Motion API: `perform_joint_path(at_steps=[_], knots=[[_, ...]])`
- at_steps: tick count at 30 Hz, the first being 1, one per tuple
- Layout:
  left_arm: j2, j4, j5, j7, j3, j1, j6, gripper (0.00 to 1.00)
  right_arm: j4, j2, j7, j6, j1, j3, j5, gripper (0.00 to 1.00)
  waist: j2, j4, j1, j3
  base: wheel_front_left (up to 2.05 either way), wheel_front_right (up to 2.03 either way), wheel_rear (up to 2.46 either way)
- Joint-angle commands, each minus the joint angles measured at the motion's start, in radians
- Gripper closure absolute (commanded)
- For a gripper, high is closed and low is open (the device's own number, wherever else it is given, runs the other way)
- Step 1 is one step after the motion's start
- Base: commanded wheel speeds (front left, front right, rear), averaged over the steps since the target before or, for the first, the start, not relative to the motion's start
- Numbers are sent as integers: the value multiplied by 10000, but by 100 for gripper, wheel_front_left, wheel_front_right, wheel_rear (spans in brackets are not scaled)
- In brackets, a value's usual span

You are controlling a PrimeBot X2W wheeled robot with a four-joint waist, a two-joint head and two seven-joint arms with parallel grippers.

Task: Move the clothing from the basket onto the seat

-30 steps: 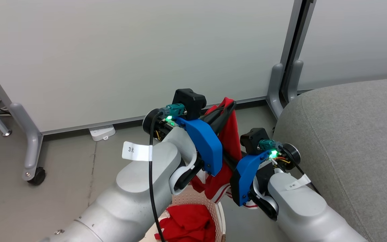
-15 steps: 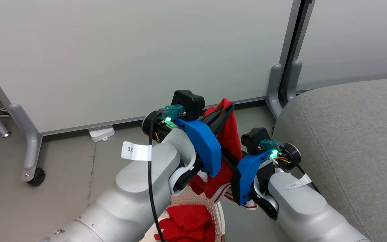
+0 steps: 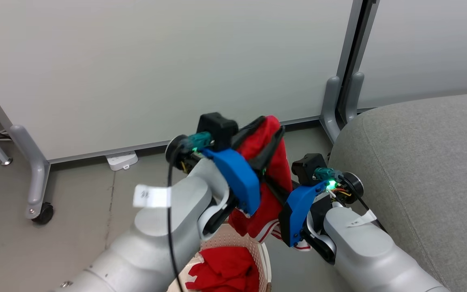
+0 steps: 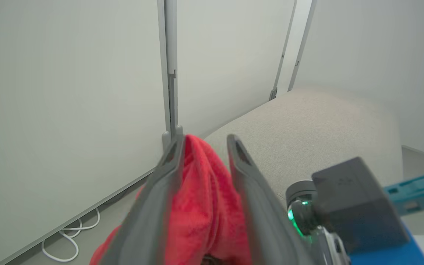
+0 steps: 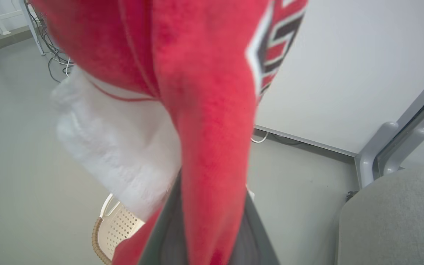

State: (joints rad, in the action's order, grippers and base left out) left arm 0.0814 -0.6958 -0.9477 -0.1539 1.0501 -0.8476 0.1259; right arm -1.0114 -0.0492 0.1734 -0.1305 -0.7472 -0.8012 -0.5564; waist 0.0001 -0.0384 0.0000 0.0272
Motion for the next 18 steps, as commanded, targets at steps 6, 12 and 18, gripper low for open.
perform_joint_path(at_steps=[6, 12, 18], knots=[[812, 617, 388, -1064, -508, 1356, -34, 0, -58, -23, 312, -5, -197, 67, -88, 100, -1, -21, 0, -97, 0, 0, 0], [1559, 2722, 1961, -1111, -2678, 3595, -576, 0, -138, -23, 501, -5, -204, 200, -36, 100, -1, 26, 0, -195, 0, 0, 0], [1515, 4334, 3675, -1115, -4935, 6033, -759, 0, -239, -23, 611, -5, -208, 347, 34, 100, -1, 111, 0, -223, 0, 0, 0]])
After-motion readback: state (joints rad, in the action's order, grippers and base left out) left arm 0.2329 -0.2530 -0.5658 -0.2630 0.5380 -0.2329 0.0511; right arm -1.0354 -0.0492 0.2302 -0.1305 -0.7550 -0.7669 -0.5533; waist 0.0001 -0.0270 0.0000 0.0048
